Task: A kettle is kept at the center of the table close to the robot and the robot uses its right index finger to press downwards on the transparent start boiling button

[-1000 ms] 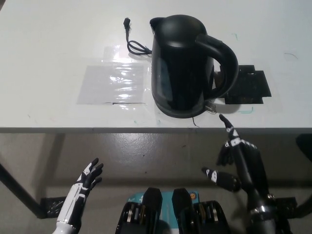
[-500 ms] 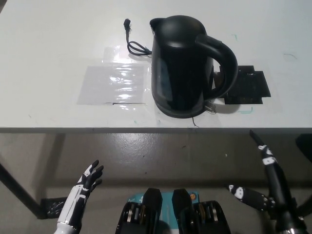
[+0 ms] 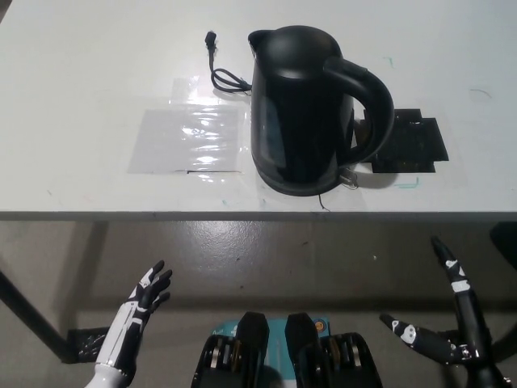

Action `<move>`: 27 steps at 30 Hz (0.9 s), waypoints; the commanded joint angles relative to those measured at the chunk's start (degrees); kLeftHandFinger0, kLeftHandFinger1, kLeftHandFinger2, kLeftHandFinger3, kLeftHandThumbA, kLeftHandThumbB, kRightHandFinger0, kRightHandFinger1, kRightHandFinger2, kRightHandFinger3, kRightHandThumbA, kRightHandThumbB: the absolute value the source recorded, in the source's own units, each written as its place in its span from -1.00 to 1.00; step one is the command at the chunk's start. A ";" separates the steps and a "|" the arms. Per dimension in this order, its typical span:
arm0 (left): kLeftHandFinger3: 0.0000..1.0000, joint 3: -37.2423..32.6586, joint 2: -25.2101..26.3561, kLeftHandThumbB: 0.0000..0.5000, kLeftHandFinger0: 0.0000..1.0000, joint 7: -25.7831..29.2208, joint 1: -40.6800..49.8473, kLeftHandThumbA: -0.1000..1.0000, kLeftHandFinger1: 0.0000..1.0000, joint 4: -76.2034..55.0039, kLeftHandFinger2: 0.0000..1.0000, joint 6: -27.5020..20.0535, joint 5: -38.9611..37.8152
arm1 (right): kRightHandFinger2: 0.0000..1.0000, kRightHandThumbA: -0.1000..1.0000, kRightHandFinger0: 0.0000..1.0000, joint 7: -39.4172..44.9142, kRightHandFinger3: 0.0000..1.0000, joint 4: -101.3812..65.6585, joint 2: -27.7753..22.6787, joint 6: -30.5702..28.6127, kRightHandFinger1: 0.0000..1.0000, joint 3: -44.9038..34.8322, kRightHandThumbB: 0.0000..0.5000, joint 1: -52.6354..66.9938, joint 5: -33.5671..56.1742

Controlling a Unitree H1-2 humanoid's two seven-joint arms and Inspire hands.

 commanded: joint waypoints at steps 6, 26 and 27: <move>1.00 -0.03 0.73 0.27 1.00 -1.04 -1.32 1.00 1.00 -0.92 1.00 -2.50 -0.89 | 1.00 1.00 1.00 -2.63 1.00 3.11 -0.29 -6.17 1.00 -0.06 0.11 -2.48 3.36; 1.00 0.22 0.71 0.28 1.00 -0.96 -1.78 1.00 1.00 -0.73 1.00 -2.28 -1.34 | 1.00 1.00 1.00 -2.37 1.00 4.24 -0.62 -6.17 1.00 0.54 0.07 -2.37 4.24; 1.00 0.23 0.73 0.24 1.00 -0.97 -1.81 1.00 1.00 -0.56 1.00 -2.47 -1.35 | 1.00 1.00 1.00 -2.35 1.00 4.25 -0.58 -6.17 1.00 0.52 0.06 -2.37 4.31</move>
